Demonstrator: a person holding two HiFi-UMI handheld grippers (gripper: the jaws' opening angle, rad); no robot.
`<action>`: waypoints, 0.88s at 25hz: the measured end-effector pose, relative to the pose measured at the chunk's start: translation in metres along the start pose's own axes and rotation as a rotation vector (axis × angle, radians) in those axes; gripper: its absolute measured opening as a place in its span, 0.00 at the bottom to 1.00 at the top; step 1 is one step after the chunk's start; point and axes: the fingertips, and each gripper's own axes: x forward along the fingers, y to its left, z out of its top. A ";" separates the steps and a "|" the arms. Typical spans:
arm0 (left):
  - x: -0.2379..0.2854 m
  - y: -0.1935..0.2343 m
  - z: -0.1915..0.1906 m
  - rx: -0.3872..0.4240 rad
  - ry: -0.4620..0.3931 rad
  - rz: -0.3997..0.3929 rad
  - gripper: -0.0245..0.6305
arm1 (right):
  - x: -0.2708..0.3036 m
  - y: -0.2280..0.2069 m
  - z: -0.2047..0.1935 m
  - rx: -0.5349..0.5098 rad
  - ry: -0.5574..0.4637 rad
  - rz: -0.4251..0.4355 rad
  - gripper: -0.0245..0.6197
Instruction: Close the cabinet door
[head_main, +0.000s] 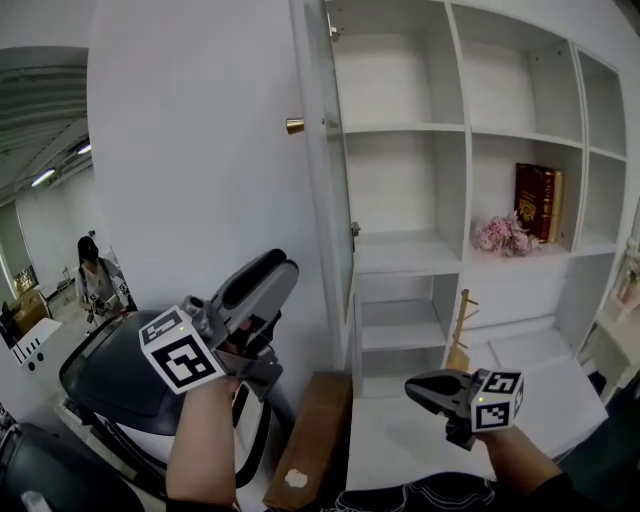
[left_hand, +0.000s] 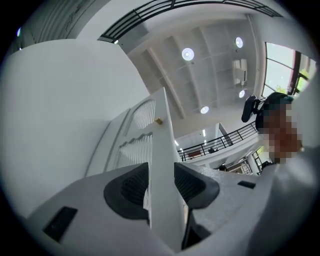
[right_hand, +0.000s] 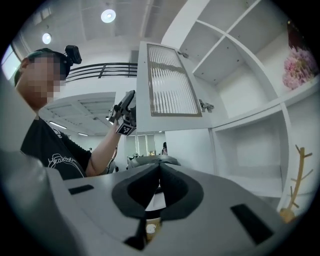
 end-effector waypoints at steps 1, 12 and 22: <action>0.006 0.003 0.006 -0.005 -0.007 -0.013 0.26 | -0.001 -0.001 0.006 -0.018 0.000 -0.008 0.05; 0.055 0.012 0.090 -0.057 -0.168 -0.199 0.26 | -0.018 -0.007 0.060 -0.162 -0.022 -0.078 0.05; 0.109 0.022 0.113 -0.111 -0.245 -0.320 0.26 | -0.042 -0.025 0.081 -0.180 -0.040 -0.093 0.05</action>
